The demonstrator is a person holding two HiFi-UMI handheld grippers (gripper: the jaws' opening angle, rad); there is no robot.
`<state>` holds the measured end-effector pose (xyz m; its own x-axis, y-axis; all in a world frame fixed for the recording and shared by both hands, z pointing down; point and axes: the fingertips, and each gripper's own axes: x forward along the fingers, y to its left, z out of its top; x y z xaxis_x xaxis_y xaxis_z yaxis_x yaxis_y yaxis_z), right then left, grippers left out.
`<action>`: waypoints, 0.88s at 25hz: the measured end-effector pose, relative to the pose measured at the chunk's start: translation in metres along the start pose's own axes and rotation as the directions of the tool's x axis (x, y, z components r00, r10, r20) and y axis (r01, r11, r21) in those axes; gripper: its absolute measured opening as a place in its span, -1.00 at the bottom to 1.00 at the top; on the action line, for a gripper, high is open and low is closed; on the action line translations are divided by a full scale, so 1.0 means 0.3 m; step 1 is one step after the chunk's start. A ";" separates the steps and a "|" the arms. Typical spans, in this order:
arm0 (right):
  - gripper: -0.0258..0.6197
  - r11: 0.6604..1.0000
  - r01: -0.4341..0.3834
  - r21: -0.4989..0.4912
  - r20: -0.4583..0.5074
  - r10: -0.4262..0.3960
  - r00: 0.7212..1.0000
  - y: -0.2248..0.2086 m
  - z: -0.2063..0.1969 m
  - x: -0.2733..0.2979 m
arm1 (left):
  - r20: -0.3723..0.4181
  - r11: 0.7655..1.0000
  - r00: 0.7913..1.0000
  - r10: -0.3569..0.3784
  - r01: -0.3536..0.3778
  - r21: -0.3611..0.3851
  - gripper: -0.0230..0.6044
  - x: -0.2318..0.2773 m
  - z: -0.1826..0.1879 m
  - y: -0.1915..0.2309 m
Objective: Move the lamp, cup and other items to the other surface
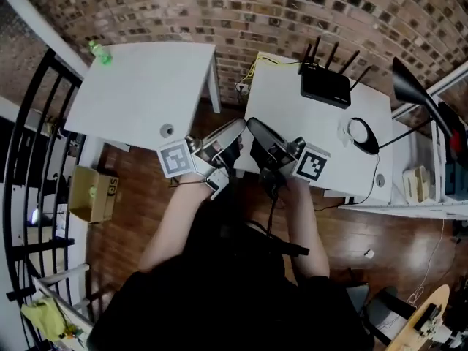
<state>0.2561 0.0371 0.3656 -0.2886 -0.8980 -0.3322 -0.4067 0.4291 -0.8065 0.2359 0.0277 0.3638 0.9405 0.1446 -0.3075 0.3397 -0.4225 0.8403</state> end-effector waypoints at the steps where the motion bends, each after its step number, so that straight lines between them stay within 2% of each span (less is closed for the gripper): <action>1: -0.84 0.999 -0.022 0.030 -0.006 0.022 1.000 0.009 -0.026 0.033 | 0.027 1.000 0.999 0.020 -0.020 0.016 -0.91 -0.036 0.022 -0.011; 7: -0.84 0.991 -0.099 0.091 -0.044 0.103 0.994 0.075 -0.123 0.171 | 0.125 0.992 0.988 0.095 -0.104 0.071 -0.91 -0.178 0.116 -0.074; 13: -0.84 0.984 -0.133 0.116 -0.135 0.148 0.980 0.084 -0.225 0.300 | 0.199 0.980 0.970 0.136 -0.161 0.113 -0.91 -0.310 0.204 -0.091; 18: -0.85 0.979 -0.140 0.147 -0.204 0.168 0.964 0.081 -0.370 0.475 | 0.283 0.974 0.948 0.145 -0.187 0.126 -0.91 -0.499 0.324 -0.082; 22: -0.85 0.978 -0.136 0.159 -0.283 0.177 0.943 0.074 -0.537 0.685 | 0.363 0.973 0.919 0.155 -0.206 0.108 -0.91 -0.724 0.469 -0.057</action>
<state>0.0482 -0.1221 0.3582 -0.5892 -0.7428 -0.3179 -0.2205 0.5263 -0.8212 0.0245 -0.1223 0.3534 0.9139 -0.2568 -0.3144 0.1354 -0.5373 0.8325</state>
